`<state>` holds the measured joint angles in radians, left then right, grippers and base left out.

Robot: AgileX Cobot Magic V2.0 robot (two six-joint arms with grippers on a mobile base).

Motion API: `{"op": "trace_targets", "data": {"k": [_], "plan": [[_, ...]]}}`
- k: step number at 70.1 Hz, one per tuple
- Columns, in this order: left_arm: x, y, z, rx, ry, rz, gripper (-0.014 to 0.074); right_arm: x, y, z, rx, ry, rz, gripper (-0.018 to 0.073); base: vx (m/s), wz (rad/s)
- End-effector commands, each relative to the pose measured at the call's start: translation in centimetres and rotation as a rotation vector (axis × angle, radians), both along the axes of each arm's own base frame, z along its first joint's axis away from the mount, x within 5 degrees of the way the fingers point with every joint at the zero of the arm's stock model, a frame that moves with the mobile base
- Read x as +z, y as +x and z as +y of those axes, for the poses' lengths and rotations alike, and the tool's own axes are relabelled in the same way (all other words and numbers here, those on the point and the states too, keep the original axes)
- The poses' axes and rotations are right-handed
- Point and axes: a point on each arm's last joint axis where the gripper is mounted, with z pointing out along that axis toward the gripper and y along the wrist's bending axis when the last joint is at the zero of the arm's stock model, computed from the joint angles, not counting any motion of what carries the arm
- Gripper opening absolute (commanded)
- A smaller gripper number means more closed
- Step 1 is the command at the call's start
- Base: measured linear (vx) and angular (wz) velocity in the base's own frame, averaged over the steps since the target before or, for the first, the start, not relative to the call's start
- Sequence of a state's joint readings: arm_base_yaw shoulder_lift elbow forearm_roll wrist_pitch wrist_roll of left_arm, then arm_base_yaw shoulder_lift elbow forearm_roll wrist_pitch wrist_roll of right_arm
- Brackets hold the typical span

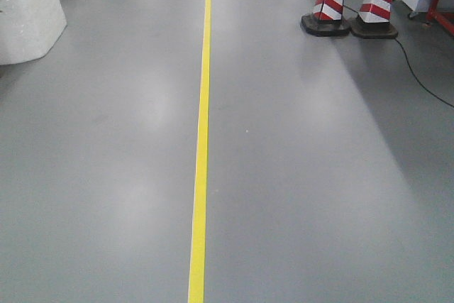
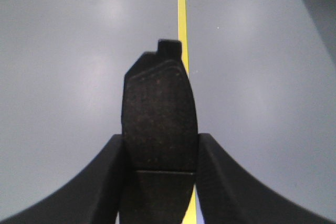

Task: Move and align brake pads A on conveyor
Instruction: 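Drive along the yellow floor line holding both brake pads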

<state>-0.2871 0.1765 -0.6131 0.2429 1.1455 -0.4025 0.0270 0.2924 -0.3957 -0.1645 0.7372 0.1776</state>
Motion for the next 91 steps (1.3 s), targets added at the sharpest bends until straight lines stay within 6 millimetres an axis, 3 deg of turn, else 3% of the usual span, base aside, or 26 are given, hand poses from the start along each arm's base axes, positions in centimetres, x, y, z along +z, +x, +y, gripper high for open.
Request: {"op": "trace_targets", "data": {"k": [1, 91], "plan": [[1.49, 0.42, -0.08, -0.012, -0.002, -0.102, -0.0006, 1.55, 0.52, -0.01, 0.011, -0.026, -0.102, -0.0007, 0.75, -0.02], [1.49, 0.42, -0.08, -0.012, -0.002, -0.102, -0.0006, 1.55, 0.52, -0.01, 0.011, -0.026, -0.103, -0.0007, 0.81, -0.02]]}}
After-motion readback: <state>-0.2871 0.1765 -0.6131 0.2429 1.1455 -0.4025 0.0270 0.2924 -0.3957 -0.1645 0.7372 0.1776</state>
